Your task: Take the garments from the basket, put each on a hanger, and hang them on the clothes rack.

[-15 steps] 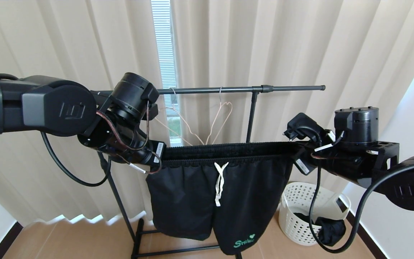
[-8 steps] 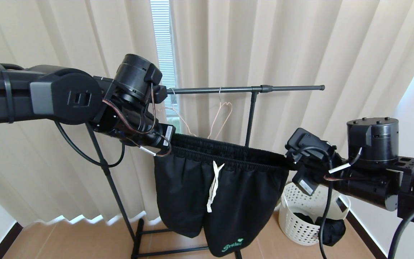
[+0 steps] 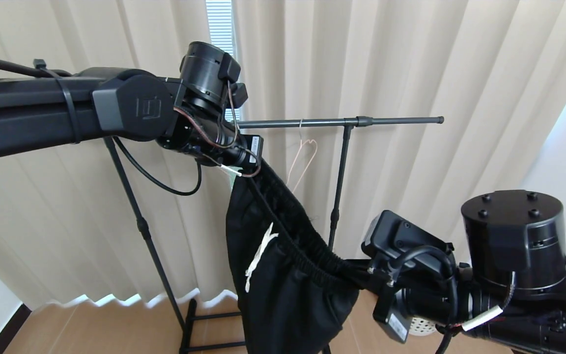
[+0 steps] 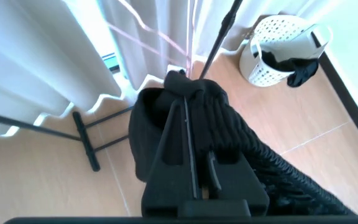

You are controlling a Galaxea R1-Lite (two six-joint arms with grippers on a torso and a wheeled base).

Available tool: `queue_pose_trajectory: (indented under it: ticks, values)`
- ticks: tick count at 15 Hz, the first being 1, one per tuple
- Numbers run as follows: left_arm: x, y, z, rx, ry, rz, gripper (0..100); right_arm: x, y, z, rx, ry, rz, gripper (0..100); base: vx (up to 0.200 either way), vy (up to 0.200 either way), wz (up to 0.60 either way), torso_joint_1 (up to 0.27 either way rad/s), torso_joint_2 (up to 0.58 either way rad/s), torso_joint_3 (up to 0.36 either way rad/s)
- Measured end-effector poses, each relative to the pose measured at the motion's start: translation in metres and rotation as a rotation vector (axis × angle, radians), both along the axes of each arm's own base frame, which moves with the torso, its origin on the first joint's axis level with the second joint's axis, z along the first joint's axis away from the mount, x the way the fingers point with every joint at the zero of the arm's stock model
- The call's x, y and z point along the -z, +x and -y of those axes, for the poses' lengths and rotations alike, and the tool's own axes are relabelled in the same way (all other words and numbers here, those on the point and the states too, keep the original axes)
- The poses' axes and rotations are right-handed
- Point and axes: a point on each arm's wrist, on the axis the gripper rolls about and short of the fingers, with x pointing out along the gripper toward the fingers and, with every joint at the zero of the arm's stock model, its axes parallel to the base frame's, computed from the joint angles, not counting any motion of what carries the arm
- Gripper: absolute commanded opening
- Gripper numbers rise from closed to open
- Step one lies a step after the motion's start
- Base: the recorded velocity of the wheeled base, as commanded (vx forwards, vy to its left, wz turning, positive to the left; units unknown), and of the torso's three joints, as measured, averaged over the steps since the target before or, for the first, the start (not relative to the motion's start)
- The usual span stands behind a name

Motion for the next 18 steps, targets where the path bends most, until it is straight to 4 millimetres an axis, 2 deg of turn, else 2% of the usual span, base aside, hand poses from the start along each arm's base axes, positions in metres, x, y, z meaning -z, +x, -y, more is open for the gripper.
queue_pose_trajectory:
  ticks: [3,6,9,11,13,15,18]
  values:
    - [0.003,0.005,0.006,0.006,-0.003,0.002,0,0.000,-0.015,-0.033,-0.021,0.125,-0.121,0,0.000,0.000,0.00,0.000,0.00,0.000]
    - [0.006,0.006,0.009,0.010,-0.001,-0.004,0,-0.005,-0.017,-0.057,-0.009,0.220,-0.199,0,0.000,0.000,0.00,0.000,0.00,0.000]
    - [0.008,0.005,0.009,0.013,0.005,-0.013,0,-0.006,-0.016,-0.062,0.004,0.237,-0.214,0,0.000,0.000,0.00,0.000,0.00,0.000]
    - [0.009,0.005,0.008,0.012,0.015,-0.015,0,-0.003,-0.012,-0.059,0.037,0.187,-0.161,0,0.000,0.000,0.00,0.000,0.00,0.000]
    - [0.008,0.003,0.002,0.021,0.042,-0.014,0,0.004,0.003,-0.046,0.085,0.067,-0.053,0,0.000,0.000,0.00,0.000,0.00,0.000]
    - [0.010,-0.005,-0.008,0.035,0.088,-0.025,0,0.015,0.028,-0.027,0.195,-0.049,0.013,0,0.000,0.000,0.00,0.000,0.00,0.000]
    - [0.023,-0.029,-0.023,0.061,0.162,-0.093,0,0.017,0.072,-0.015,0.344,-0.055,0.057,0,0.000,0.000,0.00,0.000,0.00,0.000]
